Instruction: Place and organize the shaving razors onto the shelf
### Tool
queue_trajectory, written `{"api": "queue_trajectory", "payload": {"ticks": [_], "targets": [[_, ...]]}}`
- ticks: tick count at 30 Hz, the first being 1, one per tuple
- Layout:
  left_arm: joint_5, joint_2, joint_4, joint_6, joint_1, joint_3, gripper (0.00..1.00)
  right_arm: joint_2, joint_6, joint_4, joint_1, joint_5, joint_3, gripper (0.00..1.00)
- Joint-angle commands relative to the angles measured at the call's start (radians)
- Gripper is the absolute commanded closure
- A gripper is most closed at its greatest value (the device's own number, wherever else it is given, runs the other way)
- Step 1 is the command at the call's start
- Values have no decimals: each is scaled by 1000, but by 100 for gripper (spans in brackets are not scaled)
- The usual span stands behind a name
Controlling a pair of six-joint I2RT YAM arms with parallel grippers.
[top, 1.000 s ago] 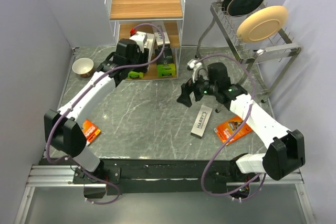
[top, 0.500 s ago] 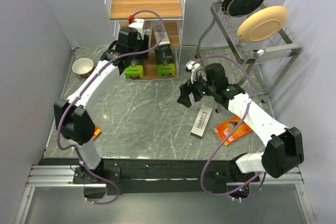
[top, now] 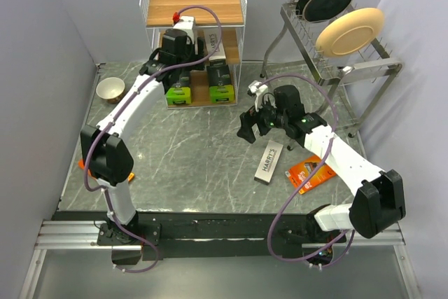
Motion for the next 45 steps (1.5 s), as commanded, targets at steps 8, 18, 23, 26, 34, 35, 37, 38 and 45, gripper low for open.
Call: {"api": "queue_trajectory", "payload": {"ticks": [8, 18, 23, 26, 34, 35, 37, 38, 45], "targets": [[-38, -226, 43, 36, -53, -58, 14, -63, 6, 50, -4, 37, -29, 0], [189, -627, 185, 164, -183, -717, 12, -169, 156, 27, -53, 173, -113, 0], [210, -696, 273, 157, -372, -887, 1, -319, 100, -15, -102, 83, -87, 0], [242, -603, 256, 96, -392, -874, 1, -366, 53, -53, -100, 72, -37, 0], [293, -359, 334, -22, -544, -816, 1, -425, 170, -91, -108, 235, -9, 0], [302, -346, 345, -38, -558, -821, 1, -431, 170, -85, -112, 242, -6, 0], [306, -302, 330, -79, -601, -813, 1, -440, 198, -70, -138, 239, -15, 0], [312, -290, 328, -98, -625, -813, 1, -449, 201, -52, -151, 239, -29, 0], [303, -237, 399, -242, -720, -835, 1, -451, 204, -39, -188, 247, -52, 0]]}}
